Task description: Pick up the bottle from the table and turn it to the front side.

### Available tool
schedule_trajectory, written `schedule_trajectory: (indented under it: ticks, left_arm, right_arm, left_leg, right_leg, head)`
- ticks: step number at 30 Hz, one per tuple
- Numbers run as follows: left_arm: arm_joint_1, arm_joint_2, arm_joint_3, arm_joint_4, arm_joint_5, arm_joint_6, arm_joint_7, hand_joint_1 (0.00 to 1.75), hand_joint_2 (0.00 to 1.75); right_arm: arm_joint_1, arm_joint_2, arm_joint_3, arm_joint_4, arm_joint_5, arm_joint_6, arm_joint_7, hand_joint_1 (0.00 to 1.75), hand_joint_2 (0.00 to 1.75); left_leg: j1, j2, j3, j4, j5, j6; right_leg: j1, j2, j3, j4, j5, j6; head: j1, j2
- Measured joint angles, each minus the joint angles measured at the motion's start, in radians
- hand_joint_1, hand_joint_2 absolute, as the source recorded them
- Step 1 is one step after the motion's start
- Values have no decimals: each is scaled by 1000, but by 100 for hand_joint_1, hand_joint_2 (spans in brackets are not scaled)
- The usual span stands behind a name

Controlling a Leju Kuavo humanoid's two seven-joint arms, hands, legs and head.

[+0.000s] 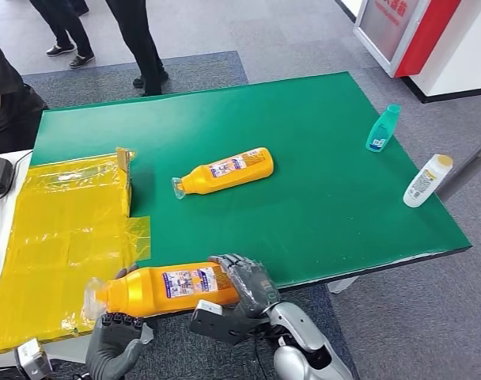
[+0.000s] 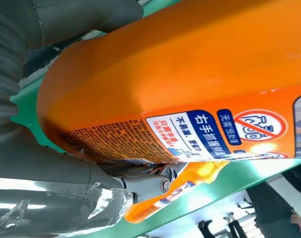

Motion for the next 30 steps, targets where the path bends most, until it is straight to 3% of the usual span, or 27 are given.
schedule_trajectory:
  ticks: [8,20,21,25,30]
  left_arm:
    - [4,30,-25,0,16,27,-10,0,175]
    - [27,36,-30,-14,-86,109,-11,4,175]
    - [28,35,-30,-14,-88,110,-12,5,175]
    - [32,35,-30,-19,-105,119,-12,43,175]
    - [33,31,-28,-28,-133,131,-14,38,175]
  right_arm:
    - [-2,4,11,22,-6,-12,-7,175,175]
    - [25,6,23,-24,-31,-10,-27,175,175]
    - [27,6,25,-28,-31,-10,-28,175,175]
    - [32,6,33,-43,-31,-10,-31,175,175]
    - [35,6,49,-69,-31,-10,-32,175,175]
  left_leg:
    - [0,0,0,0,0,0]
    - [0,0,0,0,0,0]
    - [0,0,0,0,0,0]
    - [0,0,0,0,0,0]
    - [0,0,0,0,0,0]
  right_leg:
    - [0,0,0,0,0,0]
    - [0,0,0,0,0,0]
    - [0,0,0,0,0,0]
    - [0,0,0,0,0,0]
    - [0,0,0,0,0,0]
  head:
    - [0,0]
    - [0,0]
    - [0,0]
    - [0,0]
    - [0,0]
